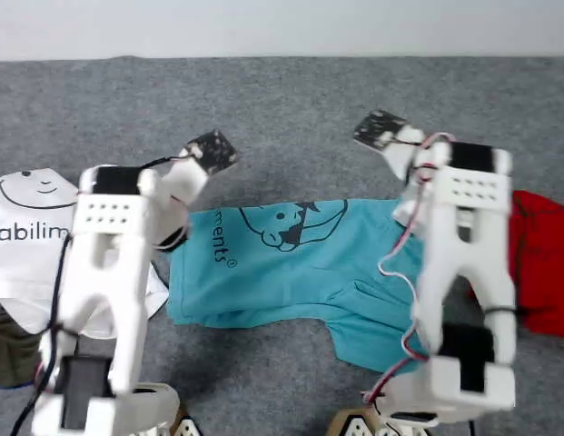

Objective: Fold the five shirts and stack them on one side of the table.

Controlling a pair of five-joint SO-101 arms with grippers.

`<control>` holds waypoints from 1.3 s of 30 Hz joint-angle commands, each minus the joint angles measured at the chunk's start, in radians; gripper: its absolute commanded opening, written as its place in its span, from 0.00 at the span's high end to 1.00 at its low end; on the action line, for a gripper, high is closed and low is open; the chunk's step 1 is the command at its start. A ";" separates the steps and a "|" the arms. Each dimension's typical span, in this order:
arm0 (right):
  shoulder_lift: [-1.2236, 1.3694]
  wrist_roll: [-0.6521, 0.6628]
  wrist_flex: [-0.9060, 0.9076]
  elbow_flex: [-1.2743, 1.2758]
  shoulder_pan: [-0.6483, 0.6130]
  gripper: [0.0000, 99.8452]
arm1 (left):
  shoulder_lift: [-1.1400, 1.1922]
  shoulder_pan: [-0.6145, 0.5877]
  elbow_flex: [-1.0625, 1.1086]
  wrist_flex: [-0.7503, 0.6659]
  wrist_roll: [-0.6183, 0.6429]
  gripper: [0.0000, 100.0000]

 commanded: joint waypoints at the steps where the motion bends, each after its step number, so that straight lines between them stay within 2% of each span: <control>1: 0.108 -0.089 -0.117 -0.051 -0.035 0.99 | 0.124 0.034 -0.035 -0.092 0.127 0.99; 7: 0.294 -0.114 -0.243 -0.063 -0.010 0.99 | 0.344 0.008 -0.036 -0.212 0.160 0.99; 17: 0.421 -0.110 -0.120 -0.290 0.058 0.99 | 0.413 -0.069 -0.093 -0.224 0.153 0.99; 23: 0.371 -0.112 0.031 -0.379 0.031 0.99 | 0.407 -0.035 -0.232 -0.046 0.158 0.99; 27: 0.282 -0.114 0.127 -0.384 0.015 0.99 | 0.301 0.031 -0.275 0.049 0.160 0.99; 31: 0.188 -0.117 0.222 -0.384 0.012 0.99 | 0.143 0.146 -0.272 0.107 0.163 0.99; 34: 0.104 -0.117 0.285 -0.384 0.028 0.99 | 0.061 0.238 -0.274 0.118 0.238 0.99; 39: -0.084 -0.117 0.358 -0.384 0.108 0.99 | 0.100 0.371 -0.274 0.117 0.298 0.99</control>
